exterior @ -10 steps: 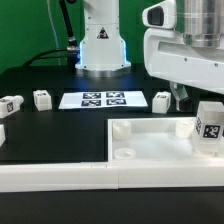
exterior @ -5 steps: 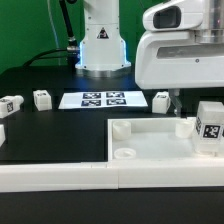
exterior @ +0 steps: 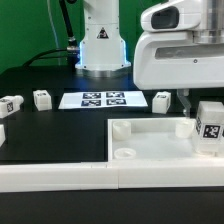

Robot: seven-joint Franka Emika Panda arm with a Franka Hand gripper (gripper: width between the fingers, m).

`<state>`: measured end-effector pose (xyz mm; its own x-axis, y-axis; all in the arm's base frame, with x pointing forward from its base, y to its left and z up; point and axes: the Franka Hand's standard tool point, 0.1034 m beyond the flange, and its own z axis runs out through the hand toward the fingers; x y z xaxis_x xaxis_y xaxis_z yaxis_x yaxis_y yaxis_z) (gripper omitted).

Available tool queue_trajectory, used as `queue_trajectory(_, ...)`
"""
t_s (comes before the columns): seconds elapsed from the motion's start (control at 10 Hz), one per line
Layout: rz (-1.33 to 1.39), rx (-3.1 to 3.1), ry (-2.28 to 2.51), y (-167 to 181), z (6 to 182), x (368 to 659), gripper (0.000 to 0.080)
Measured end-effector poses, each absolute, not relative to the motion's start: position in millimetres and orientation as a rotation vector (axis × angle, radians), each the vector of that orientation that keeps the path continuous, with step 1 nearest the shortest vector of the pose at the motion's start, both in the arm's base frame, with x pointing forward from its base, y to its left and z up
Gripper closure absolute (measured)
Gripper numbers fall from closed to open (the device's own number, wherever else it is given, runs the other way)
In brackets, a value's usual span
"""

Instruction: Assemble square table

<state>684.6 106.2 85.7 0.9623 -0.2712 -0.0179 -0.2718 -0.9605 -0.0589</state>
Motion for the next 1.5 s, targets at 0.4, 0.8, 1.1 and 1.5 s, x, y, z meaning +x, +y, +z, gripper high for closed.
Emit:
queue_trajectory(0.4, -0.008, -2.933, 1.014, 106, 84.1, 679, 0.0506)
queue_trajectory(0.8, 0.018, -2.473, 1.715, 98, 83.4, 678, 0.0506)
queue_trajectory(1.1, 0.079, -2.086, 2.133, 105, 81.5, 677, 0.0506)
queue_trajectory(1.5, 0.087, -1.959, 2.253, 113, 81.8, 677, 0.0506)
